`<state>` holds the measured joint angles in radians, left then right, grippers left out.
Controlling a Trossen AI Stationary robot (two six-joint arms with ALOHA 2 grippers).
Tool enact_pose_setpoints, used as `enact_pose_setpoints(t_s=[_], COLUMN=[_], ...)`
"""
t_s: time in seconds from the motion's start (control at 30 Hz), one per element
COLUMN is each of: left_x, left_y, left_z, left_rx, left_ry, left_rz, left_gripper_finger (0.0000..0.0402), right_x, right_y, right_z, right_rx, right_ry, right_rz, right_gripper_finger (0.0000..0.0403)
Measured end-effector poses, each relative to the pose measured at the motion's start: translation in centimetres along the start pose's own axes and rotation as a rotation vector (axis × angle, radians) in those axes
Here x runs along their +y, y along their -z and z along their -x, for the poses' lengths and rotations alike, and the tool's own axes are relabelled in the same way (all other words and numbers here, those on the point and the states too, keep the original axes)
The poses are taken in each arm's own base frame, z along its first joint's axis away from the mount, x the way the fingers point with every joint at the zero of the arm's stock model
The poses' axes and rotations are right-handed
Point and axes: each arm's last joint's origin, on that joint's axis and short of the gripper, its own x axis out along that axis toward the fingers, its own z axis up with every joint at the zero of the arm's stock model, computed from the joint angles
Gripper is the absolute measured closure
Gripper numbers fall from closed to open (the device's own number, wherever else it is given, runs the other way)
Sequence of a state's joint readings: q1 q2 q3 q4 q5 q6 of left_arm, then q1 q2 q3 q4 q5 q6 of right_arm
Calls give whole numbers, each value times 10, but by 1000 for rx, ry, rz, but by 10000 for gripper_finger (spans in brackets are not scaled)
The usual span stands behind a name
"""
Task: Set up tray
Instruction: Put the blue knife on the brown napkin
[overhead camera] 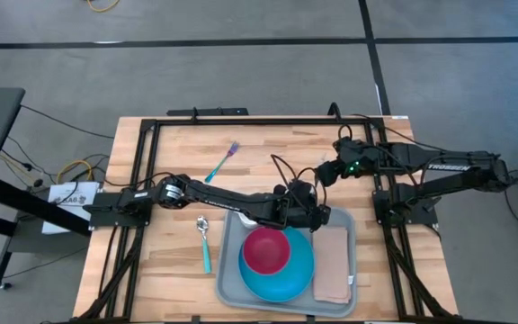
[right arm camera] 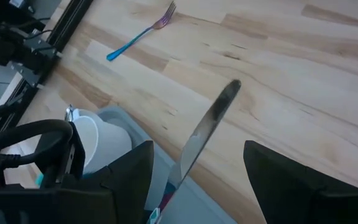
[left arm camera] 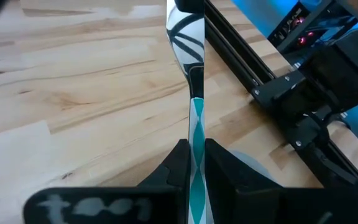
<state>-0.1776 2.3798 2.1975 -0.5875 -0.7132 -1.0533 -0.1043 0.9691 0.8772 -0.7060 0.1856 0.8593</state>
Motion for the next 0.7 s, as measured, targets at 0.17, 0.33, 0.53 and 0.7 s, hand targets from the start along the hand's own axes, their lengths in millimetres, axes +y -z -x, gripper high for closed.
enact_pose_setpoints(t_s=[0.17,0.33,0.53,0.7], left_x=[0,-2,-9,-7], left_y=[-1,-2,-9,-8], left_z=[0,0,-1,-1], left_rx=[-11,-32,-73,-68], left_ry=[-4,9,70,51], left_rz=[11,54,76,76], left_gripper_finger=[390,390,390,390], right_x=[0,2,12,15], right_y=[-1,0,3,6], right_z=[0,-1,-8,-8], right_rx=[-9,-55,-72,-100], right_ry=[1,36,16,30], right_rz=[-41,-55,-34,-16], right_gripper_finger=[159,162,202,286])
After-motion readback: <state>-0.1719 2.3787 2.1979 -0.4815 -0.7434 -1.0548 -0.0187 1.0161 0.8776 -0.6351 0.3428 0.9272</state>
